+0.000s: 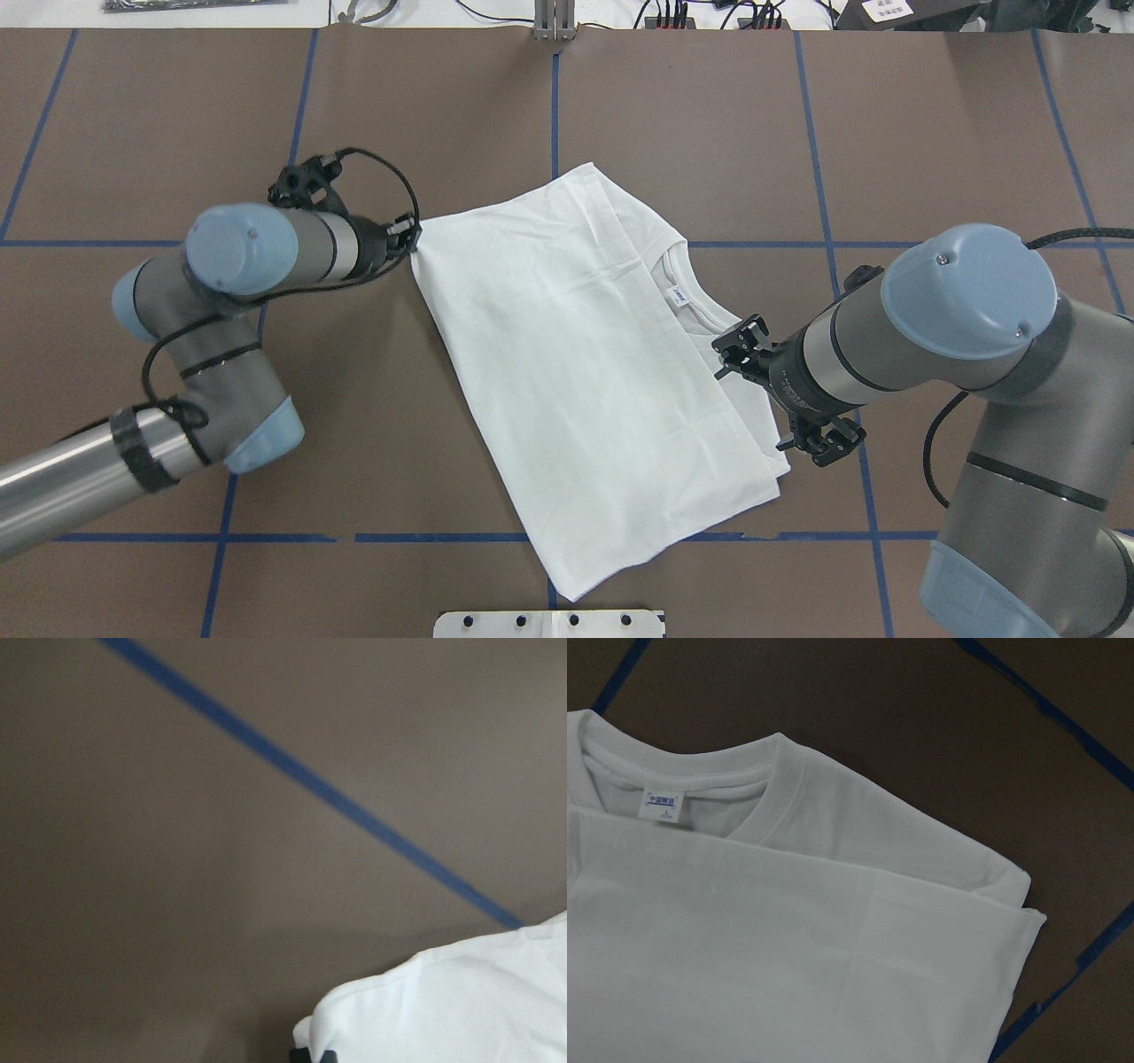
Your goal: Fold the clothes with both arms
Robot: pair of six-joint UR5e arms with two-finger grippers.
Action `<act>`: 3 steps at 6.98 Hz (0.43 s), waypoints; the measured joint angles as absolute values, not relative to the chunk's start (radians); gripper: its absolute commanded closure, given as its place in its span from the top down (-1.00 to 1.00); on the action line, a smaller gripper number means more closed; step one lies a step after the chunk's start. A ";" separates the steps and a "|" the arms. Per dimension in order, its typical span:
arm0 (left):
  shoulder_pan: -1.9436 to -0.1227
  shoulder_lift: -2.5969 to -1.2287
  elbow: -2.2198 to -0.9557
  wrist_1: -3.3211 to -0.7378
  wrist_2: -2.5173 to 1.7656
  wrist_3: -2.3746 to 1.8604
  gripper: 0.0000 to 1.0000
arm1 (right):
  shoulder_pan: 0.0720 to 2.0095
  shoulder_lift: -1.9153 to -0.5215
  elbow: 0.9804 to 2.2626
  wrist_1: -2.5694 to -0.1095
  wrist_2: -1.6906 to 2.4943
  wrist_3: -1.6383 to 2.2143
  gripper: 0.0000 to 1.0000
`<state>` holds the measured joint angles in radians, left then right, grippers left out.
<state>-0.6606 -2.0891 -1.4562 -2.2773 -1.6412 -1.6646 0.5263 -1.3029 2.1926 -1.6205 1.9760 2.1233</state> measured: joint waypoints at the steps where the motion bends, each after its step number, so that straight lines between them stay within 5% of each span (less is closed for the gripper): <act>1: -0.730 -2.186 -1.330 -2.286 -1.643 -1.629 -1.00 | 0.527 -1.302 2.191 -1.619 1.972 2.125 1.00; 2: -0.774 -2.276 -1.200 -2.319 -1.643 -1.612 -0.65 | 0.527 -1.296 2.188 -1.615 1.965 2.127 1.00; 3: -0.794 -2.332 -1.103 -2.366 -1.643 -1.606 -0.04 | 0.527 -1.279 2.183 -1.611 1.953 2.128 1.00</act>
